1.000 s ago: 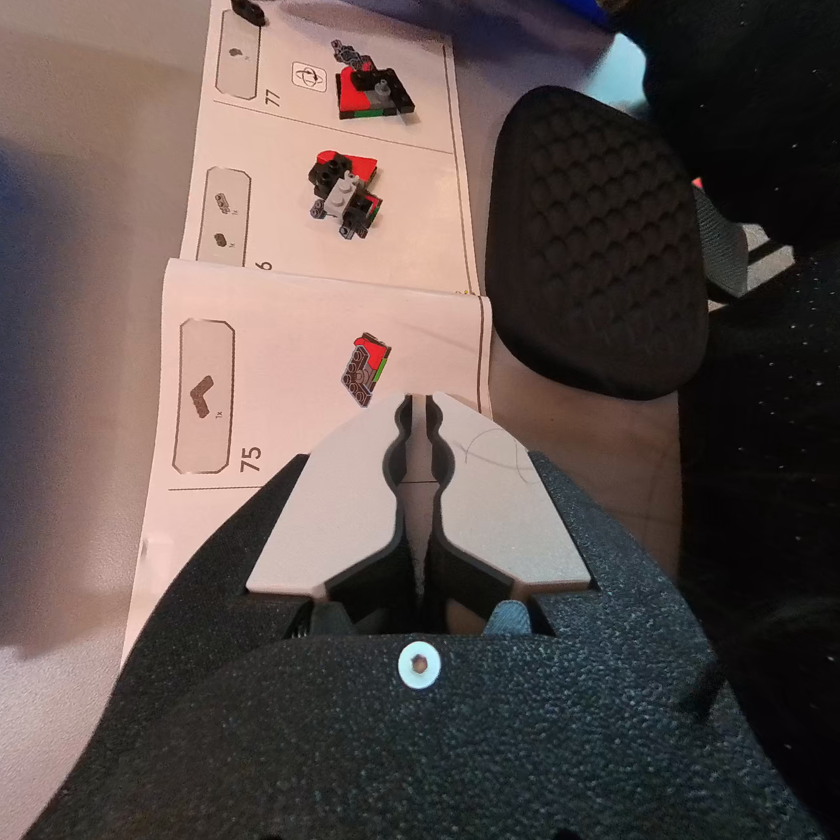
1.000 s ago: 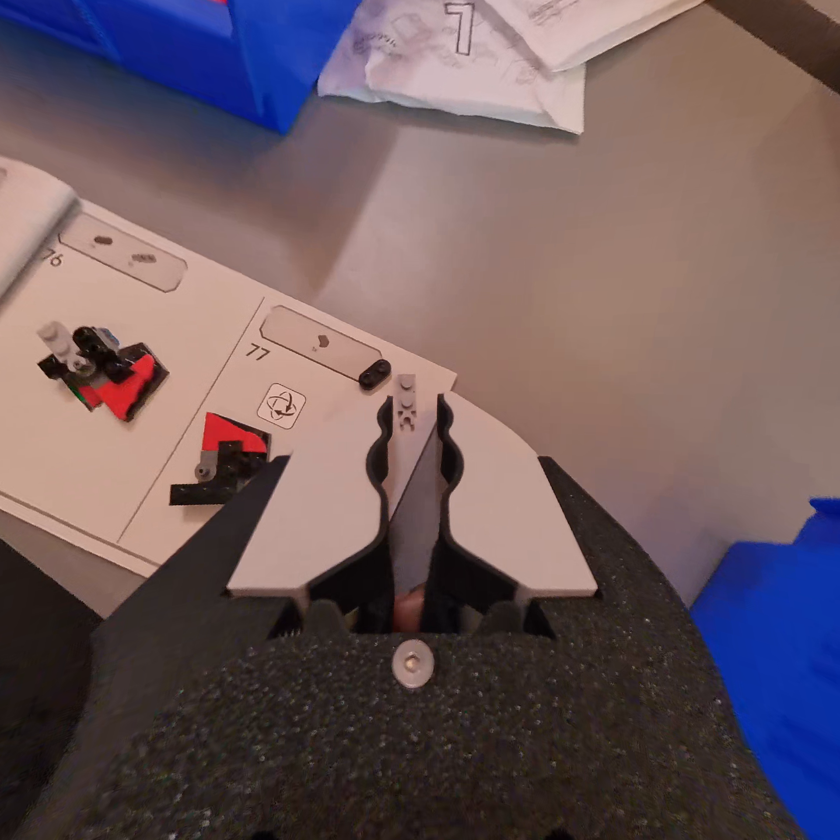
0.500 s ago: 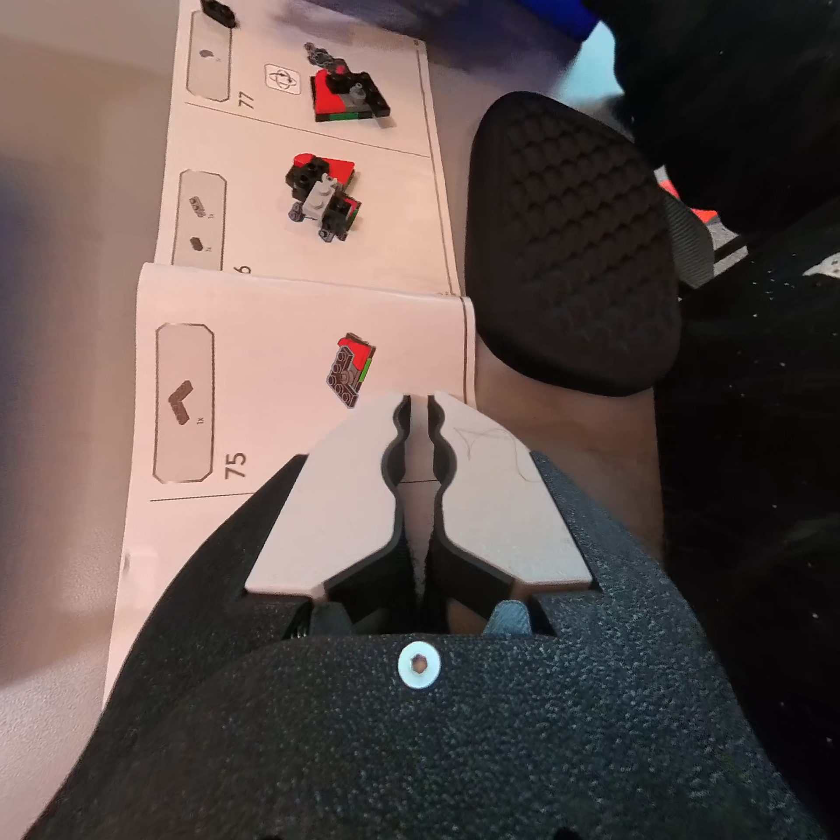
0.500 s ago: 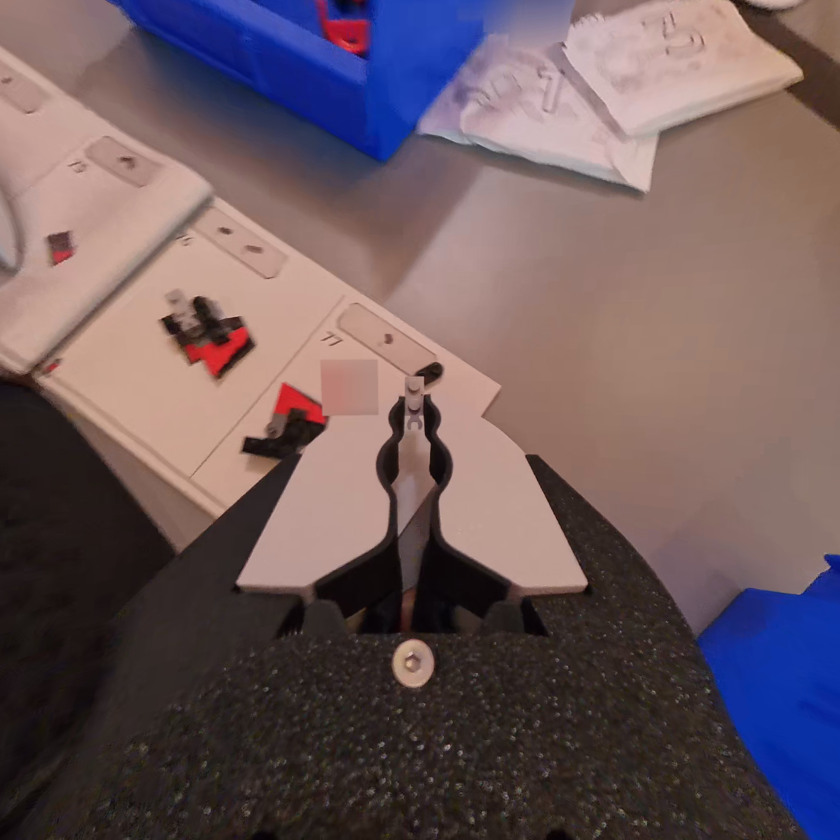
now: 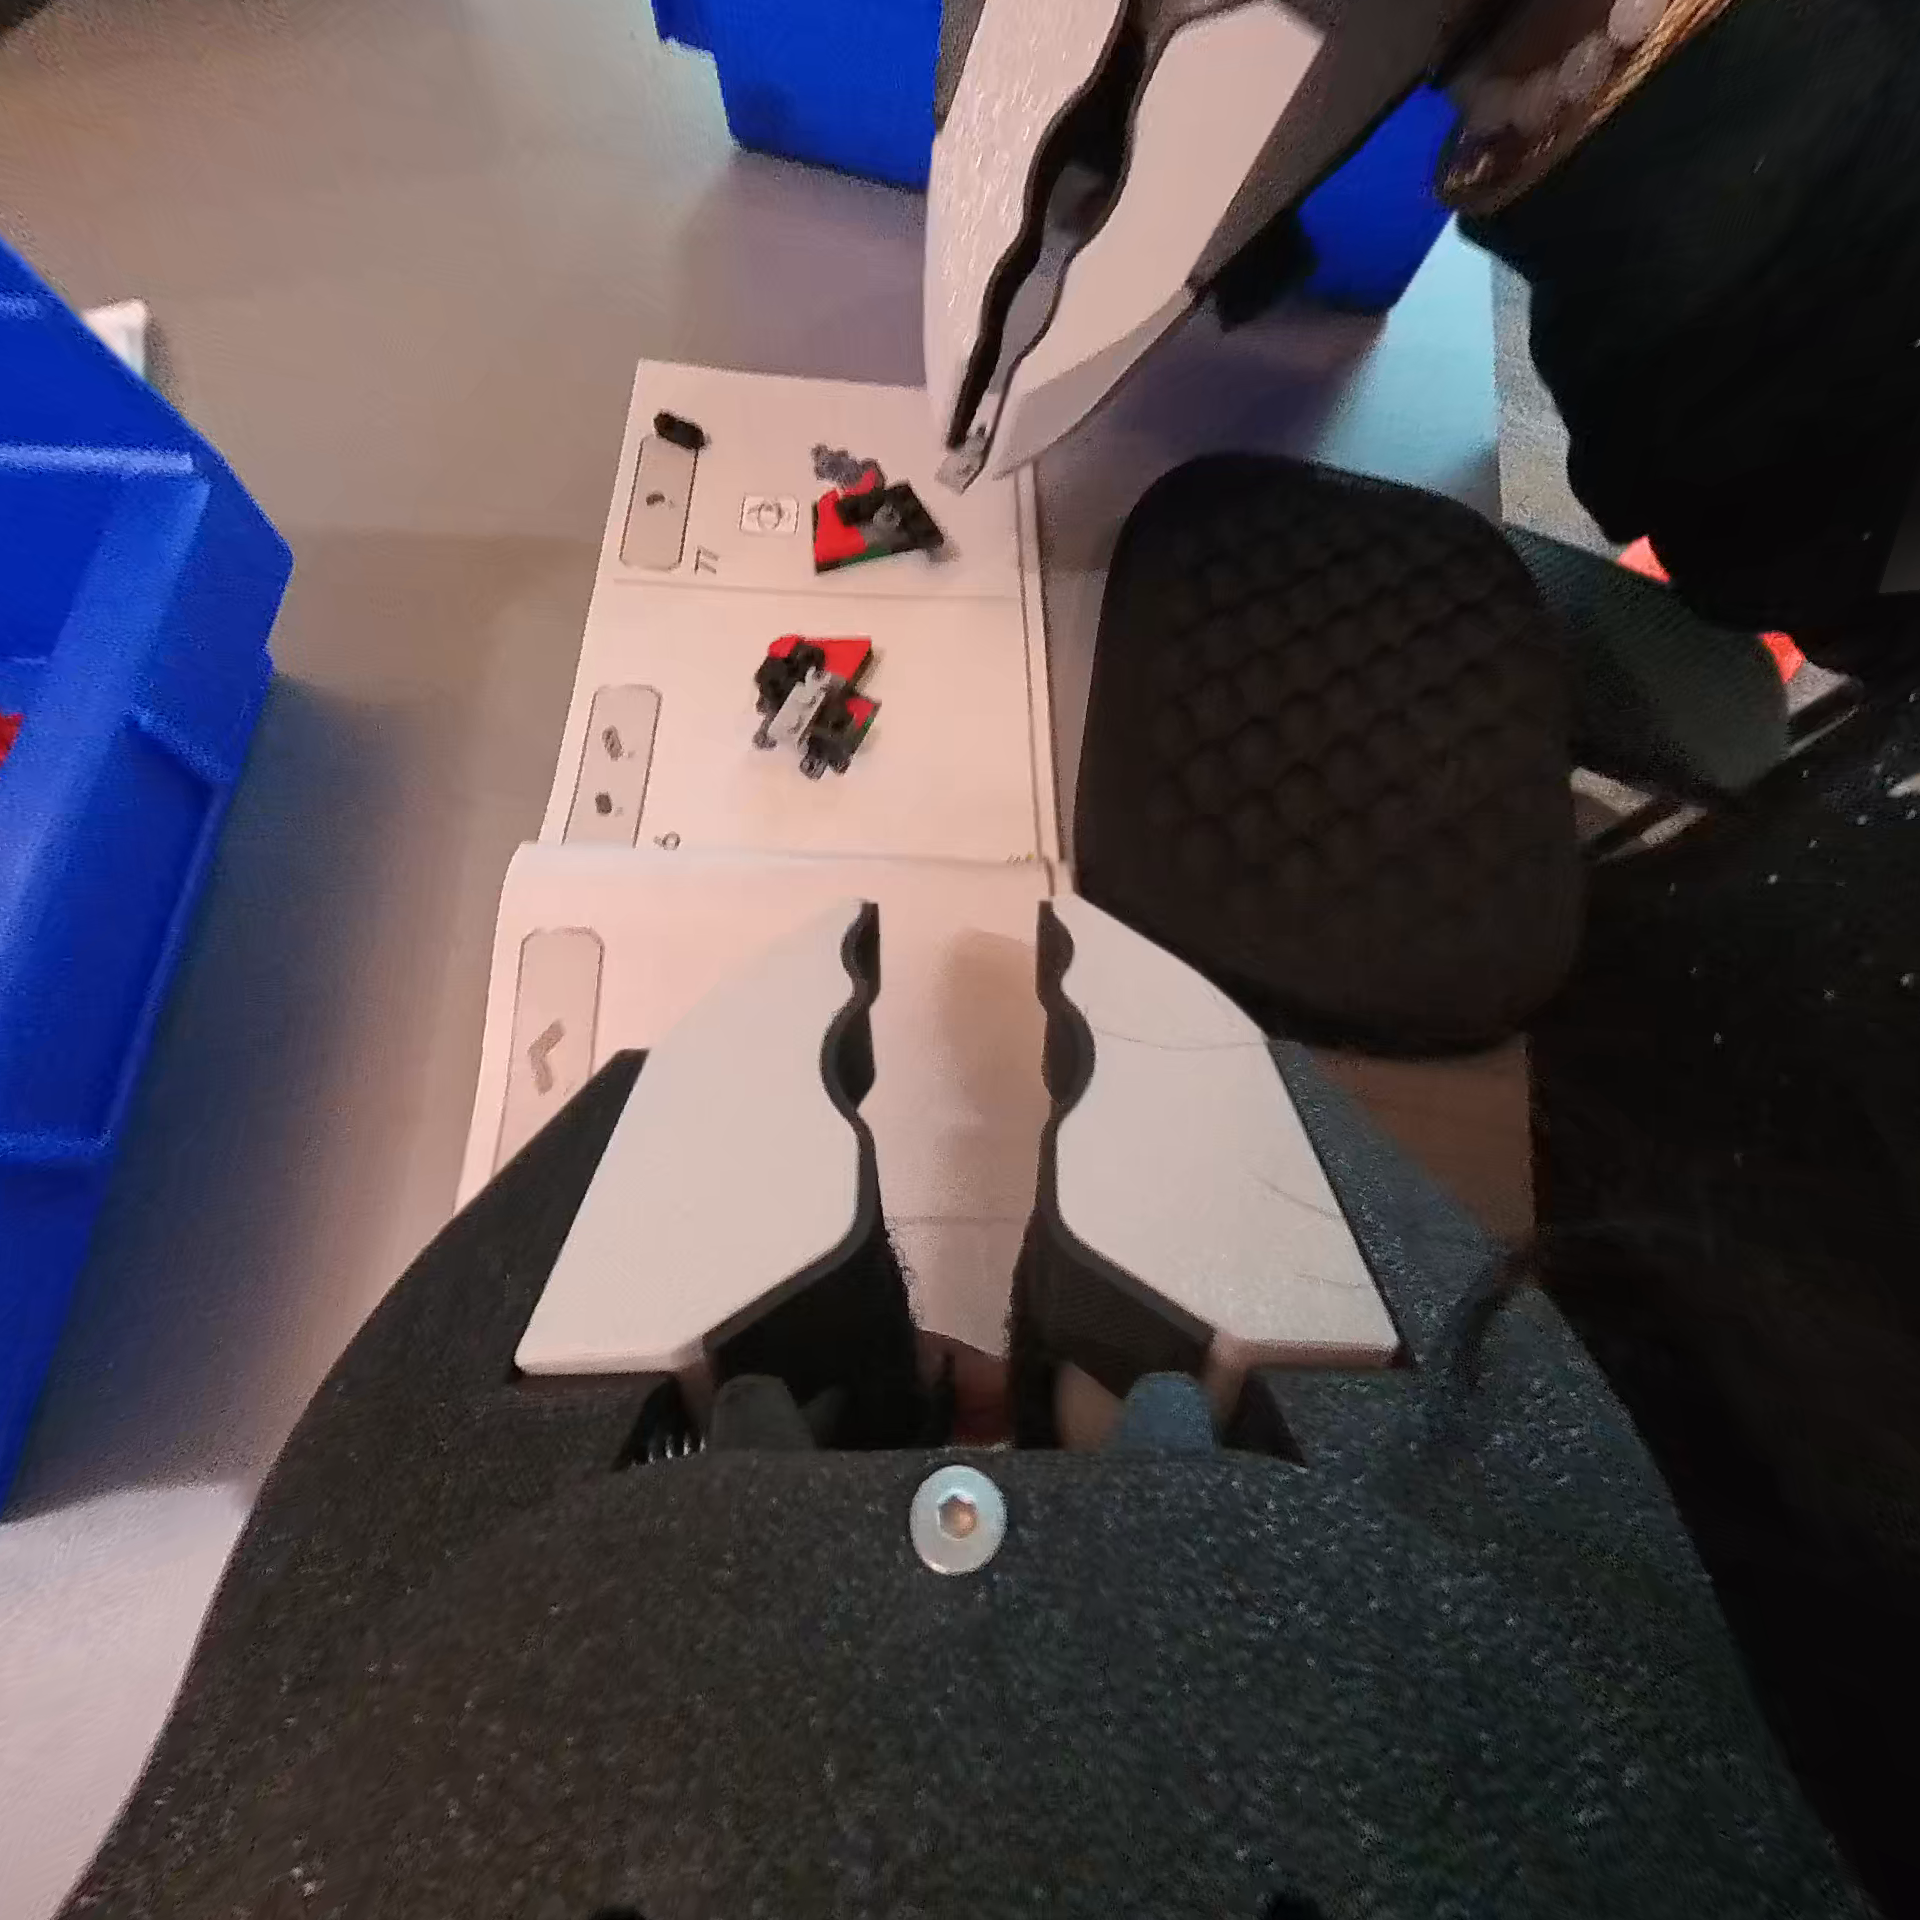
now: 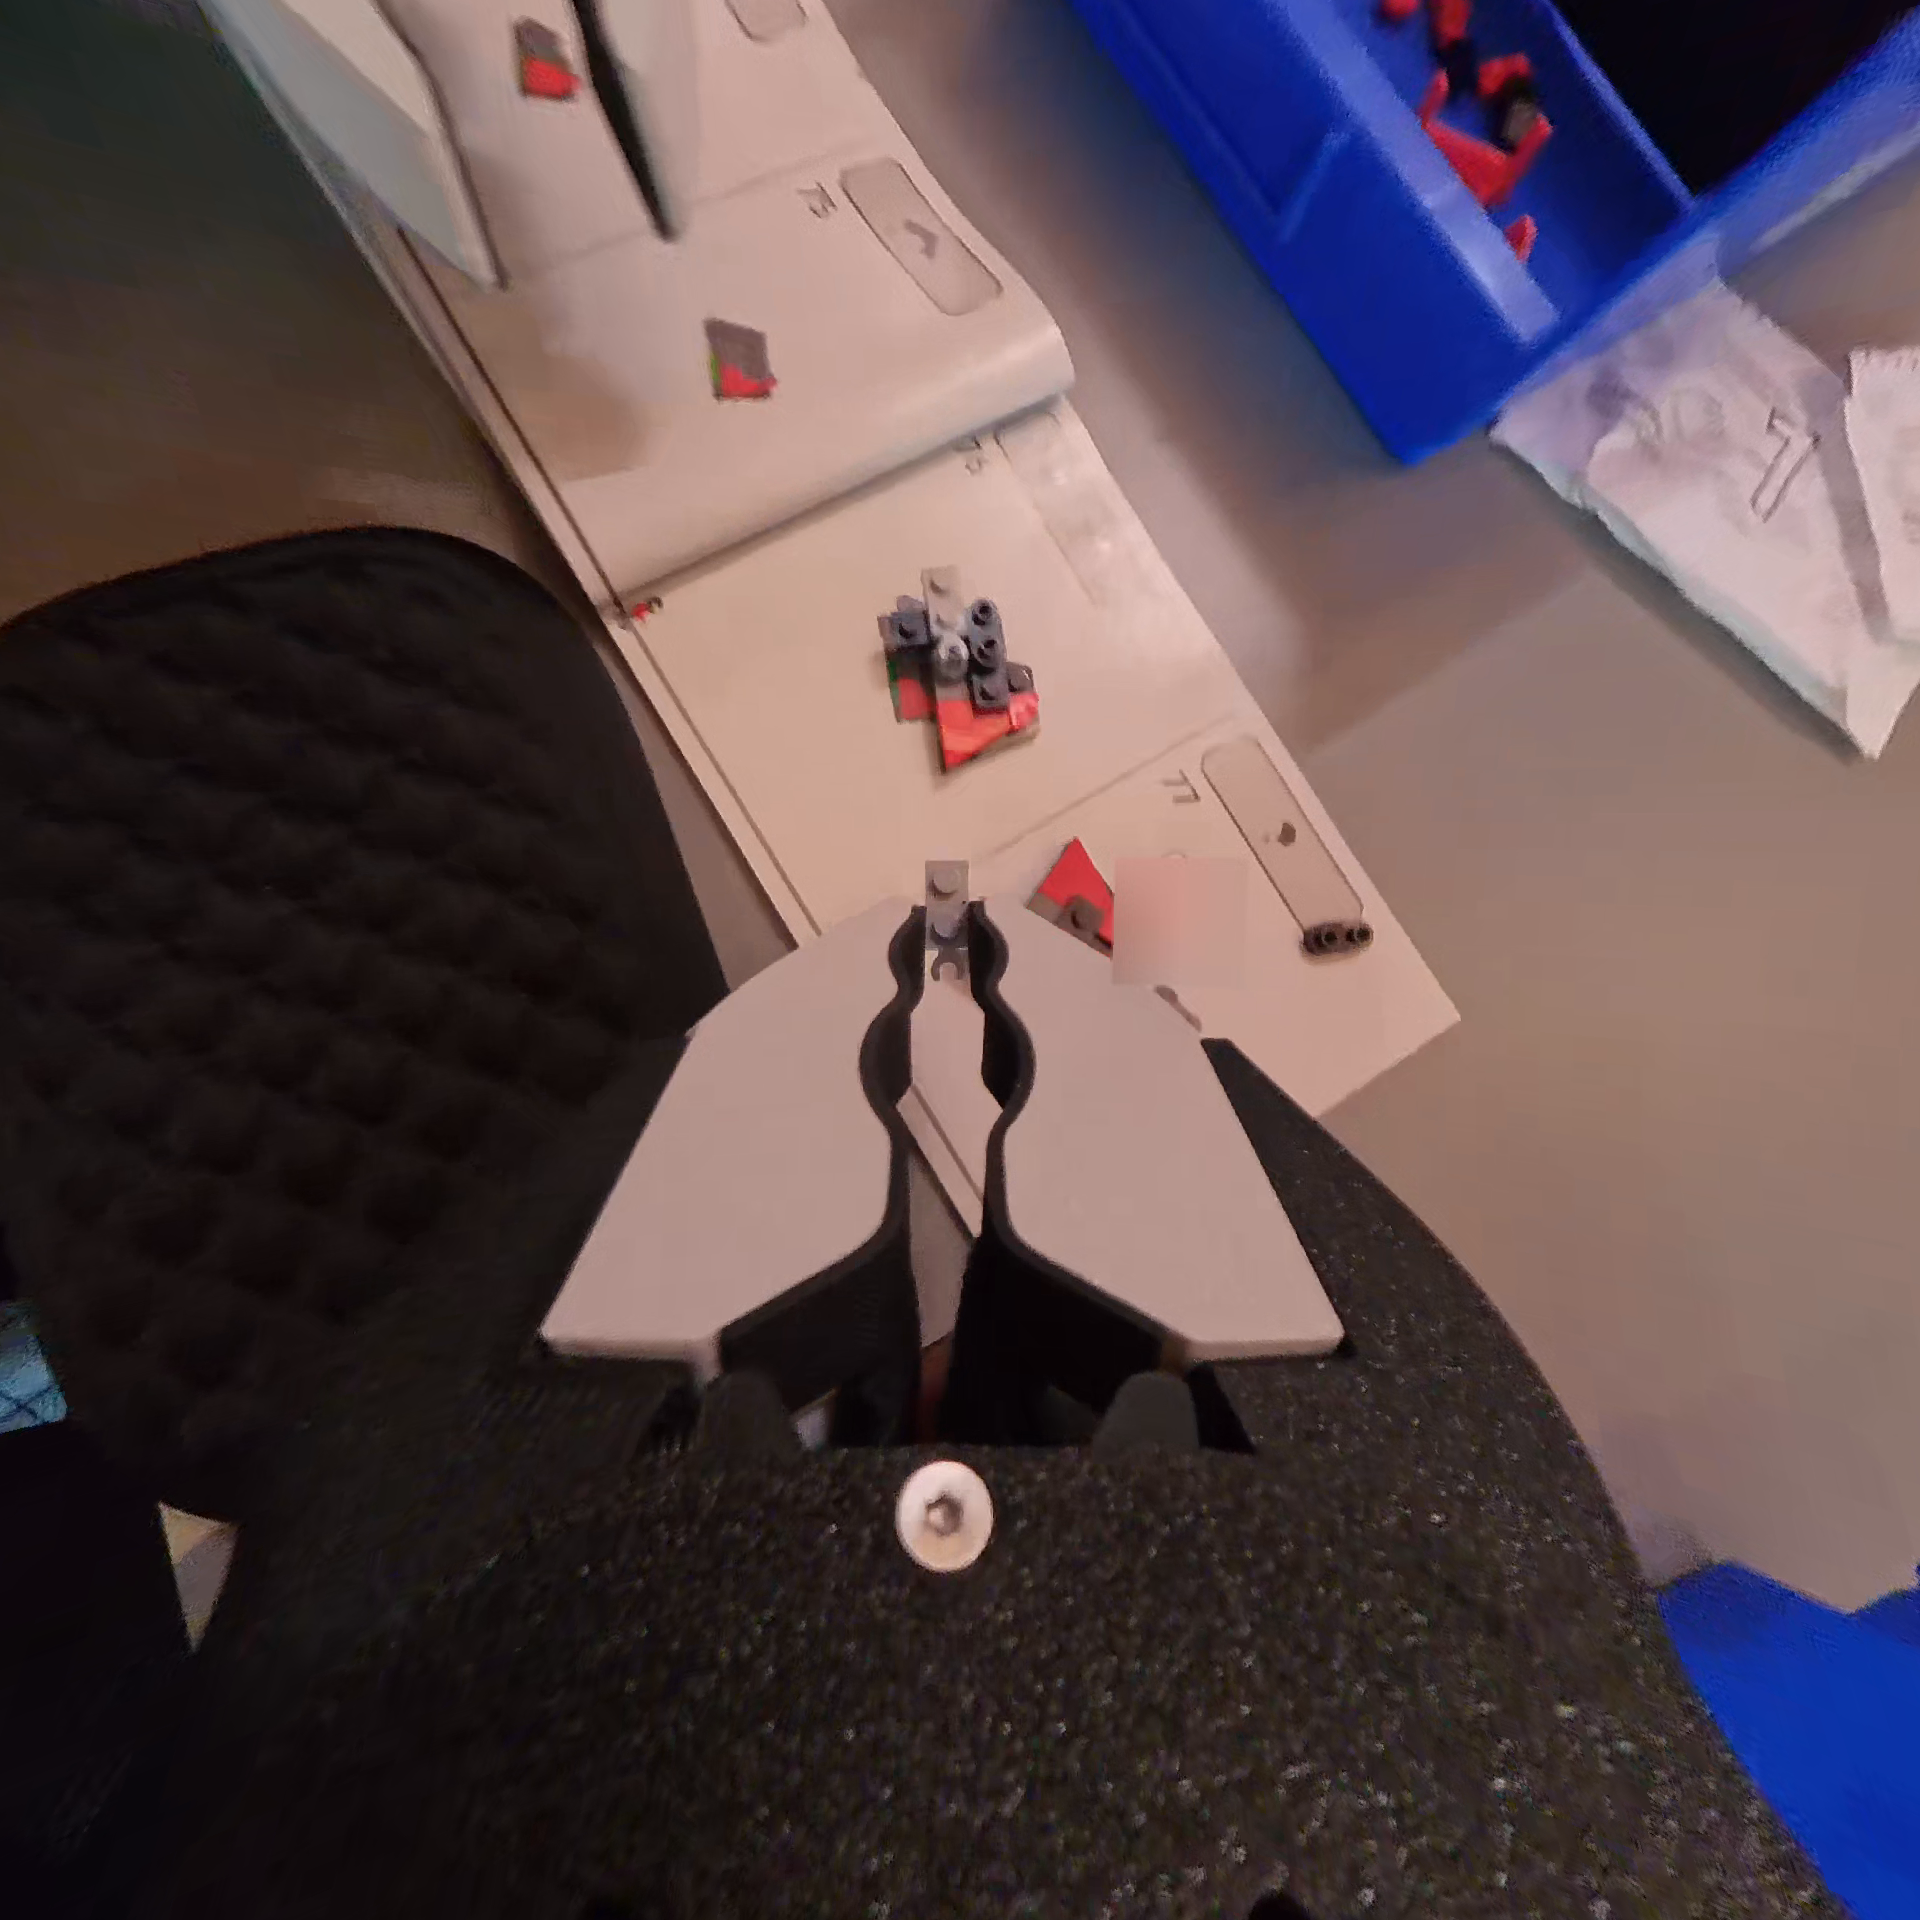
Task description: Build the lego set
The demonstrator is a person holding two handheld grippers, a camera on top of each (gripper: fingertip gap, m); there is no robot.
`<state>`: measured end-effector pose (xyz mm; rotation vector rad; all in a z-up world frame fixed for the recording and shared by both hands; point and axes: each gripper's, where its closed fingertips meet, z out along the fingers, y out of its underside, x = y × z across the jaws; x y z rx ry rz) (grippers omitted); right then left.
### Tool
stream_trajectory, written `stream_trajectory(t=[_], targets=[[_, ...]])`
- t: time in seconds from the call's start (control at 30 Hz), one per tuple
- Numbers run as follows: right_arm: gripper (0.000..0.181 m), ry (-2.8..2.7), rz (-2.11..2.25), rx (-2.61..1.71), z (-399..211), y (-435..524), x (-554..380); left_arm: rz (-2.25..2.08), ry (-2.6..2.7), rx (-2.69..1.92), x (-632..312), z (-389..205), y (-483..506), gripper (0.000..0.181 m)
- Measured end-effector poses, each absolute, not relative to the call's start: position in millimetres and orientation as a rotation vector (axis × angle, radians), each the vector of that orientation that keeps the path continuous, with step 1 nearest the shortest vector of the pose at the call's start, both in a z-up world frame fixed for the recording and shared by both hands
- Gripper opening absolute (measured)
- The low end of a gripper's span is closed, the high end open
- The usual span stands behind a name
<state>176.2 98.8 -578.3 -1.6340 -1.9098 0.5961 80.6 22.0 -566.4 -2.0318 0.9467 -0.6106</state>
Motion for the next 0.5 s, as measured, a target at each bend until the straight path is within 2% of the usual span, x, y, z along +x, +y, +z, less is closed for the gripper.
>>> stream_trajectory(t=[0.13, 0.33, 0.5], targets=[[0.008, -1.672, 0.509, -1.832, -580, 126, 194, -0.568, 0.948, -1.980, 105, -562, 29, 0.019], [0.008, -1.552, 0.386, -2.016, -605, 142, 214, -0.286, 1.044, -2.138, 99, -600, 44, 0.011], [0.008, -1.542, 0.407, -2.083, -614, 133, 216, -0.379, 1.036, -2.169, 95, -604, 41, 0.010]])
